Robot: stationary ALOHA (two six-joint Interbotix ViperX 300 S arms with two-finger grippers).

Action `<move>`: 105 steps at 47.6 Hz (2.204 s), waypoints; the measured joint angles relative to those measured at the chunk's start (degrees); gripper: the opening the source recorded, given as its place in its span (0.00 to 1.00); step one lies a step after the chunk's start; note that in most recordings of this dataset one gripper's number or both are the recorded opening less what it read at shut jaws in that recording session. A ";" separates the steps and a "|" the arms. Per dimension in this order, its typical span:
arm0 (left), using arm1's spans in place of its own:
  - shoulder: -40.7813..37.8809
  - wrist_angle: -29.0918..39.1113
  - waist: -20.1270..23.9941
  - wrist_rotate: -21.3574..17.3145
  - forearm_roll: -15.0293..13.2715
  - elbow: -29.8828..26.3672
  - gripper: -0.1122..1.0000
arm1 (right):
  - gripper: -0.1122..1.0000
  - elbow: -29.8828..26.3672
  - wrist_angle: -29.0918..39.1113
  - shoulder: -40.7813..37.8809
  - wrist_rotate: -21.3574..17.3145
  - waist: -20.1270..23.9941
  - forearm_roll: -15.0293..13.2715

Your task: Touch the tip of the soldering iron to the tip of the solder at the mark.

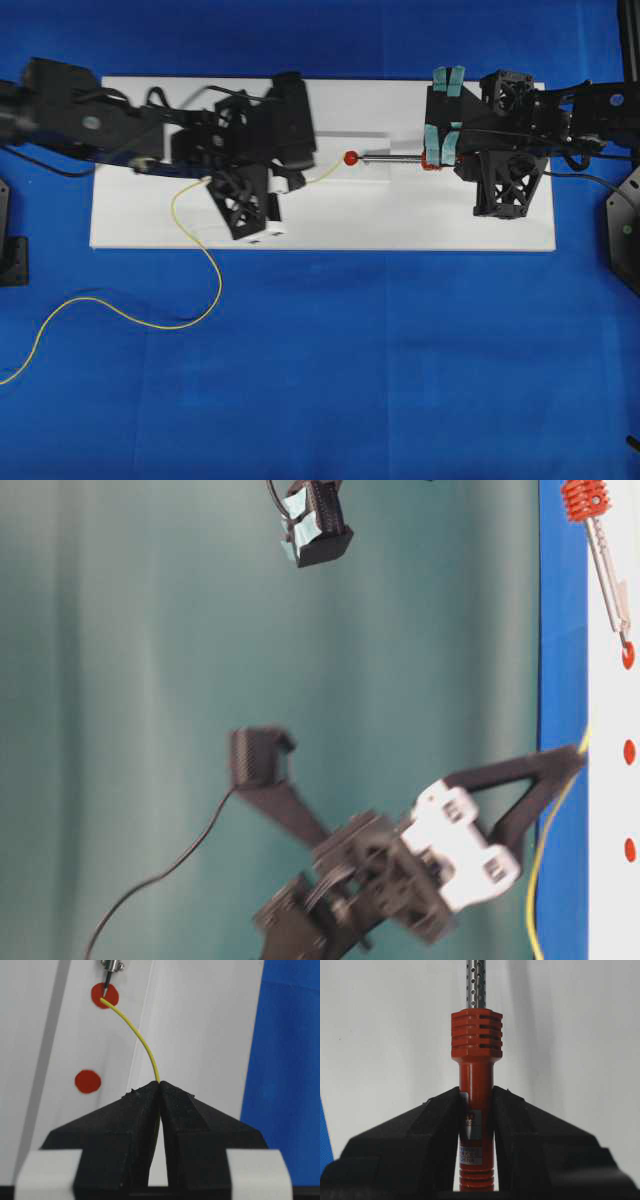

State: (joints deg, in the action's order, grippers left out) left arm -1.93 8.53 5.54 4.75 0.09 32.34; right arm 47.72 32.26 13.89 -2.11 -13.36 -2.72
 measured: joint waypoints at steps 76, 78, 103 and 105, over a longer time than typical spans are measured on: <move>9.14 -5.10 -5.01 1.85 -0.18 7.65 0.11 | 0.16 10.02 -3.34 20.74 -6.86 2.11 1.23; 9.40 -5.45 -6.68 2.81 -0.18 7.73 0.11 | 0.16 10.02 -3.78 20.83 -7.47 3.69 1.85; 9.23 -8.53 -27.33 10.37 -0.18 10.81 0.11 | 0.16 10.02 -18.02 14.24 -13.97 29.62 2.55; 8.70 -9.58 -28.83 10.37 -0.26 11.16 0.11 | 0.16 9.93 -19.60 12.48 -14.33 30.41 2.55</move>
State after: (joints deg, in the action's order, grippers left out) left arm 6.77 -1.05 -23.29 15.12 -0.18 43.51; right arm 57.66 12.66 26.37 -16.44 17.05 -0.18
